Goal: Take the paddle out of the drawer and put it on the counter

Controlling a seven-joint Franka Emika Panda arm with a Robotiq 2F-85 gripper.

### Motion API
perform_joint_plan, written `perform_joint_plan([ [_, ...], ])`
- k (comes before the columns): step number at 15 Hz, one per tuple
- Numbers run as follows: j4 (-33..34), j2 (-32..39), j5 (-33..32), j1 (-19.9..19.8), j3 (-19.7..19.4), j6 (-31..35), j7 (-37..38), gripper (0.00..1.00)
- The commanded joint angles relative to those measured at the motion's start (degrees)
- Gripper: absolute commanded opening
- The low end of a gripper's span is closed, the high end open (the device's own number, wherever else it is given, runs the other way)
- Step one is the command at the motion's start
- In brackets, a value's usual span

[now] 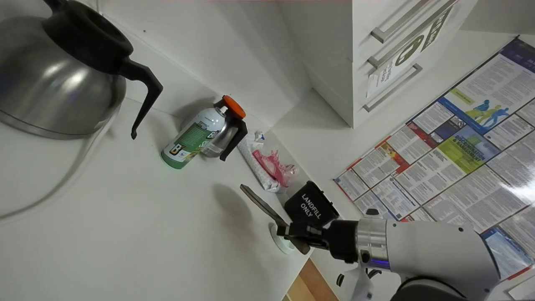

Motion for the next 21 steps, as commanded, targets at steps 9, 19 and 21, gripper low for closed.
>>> perform_joint_plan([
  [9, -1.6, -4.1, 1.6, -21.3, 22.7, -4.4, -2.5, 0.96],
  [19, -0.9, -2.6, 11.1, -64.5, 67.6, -10.6, -5.7, 1.0],
  [21, -0.8, -2.6, 11.2, -67.6, 70.6, -11.2, -5.7, 1.0],
])
